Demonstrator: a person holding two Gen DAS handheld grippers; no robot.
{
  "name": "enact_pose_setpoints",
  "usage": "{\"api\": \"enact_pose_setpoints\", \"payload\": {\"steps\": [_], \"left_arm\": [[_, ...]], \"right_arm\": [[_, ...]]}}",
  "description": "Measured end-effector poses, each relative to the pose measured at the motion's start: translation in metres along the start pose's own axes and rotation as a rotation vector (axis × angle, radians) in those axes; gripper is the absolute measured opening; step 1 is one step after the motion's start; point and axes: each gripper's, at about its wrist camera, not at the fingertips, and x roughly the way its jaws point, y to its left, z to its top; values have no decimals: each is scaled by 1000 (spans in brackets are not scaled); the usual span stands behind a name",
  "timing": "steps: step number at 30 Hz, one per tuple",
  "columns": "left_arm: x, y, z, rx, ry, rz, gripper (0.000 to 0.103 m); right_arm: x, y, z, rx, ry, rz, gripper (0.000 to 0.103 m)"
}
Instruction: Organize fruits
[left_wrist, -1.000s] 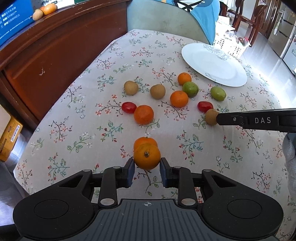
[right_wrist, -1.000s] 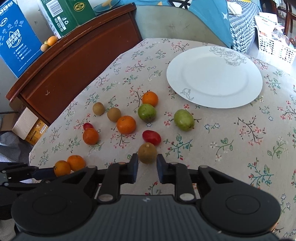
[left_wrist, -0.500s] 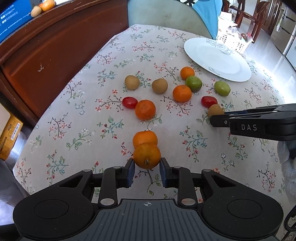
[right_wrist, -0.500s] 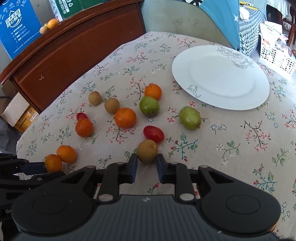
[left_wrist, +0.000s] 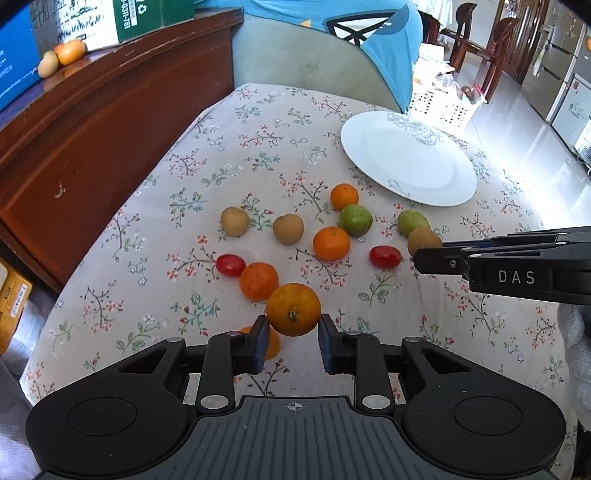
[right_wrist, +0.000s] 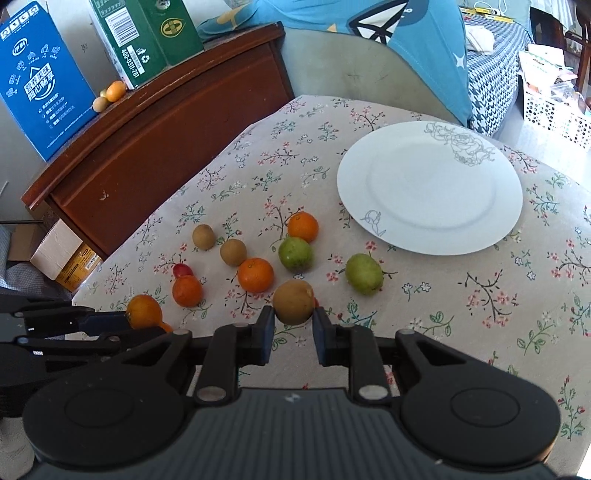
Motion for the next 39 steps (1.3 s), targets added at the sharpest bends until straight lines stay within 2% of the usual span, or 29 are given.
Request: {"api": "enact_pose_setpoints", "payload": {"steps": [10, 19, 22, 31, 39], "left_arm": [[2, -4, 38, 38, -58, -31, 26], [23, -44, 76, 96, -95, -130, 26], [32, -56, 86, 131, -111, -141, 26], [70, -65, 113, 124, -93, -159, 26], [101, -69, 122, 118, -46, -151, 26]], "right_arm": [[-5, -23, 22, 17, -31, -21, 22], [-1, -59, 43, 88, -69, -88, 22], [3, -68, 45, 112, -67, -103, 22], [19, -81, 51, 150, -53, -131, 22], [29, -86, 50, 179, -47, -150, 22]]}}
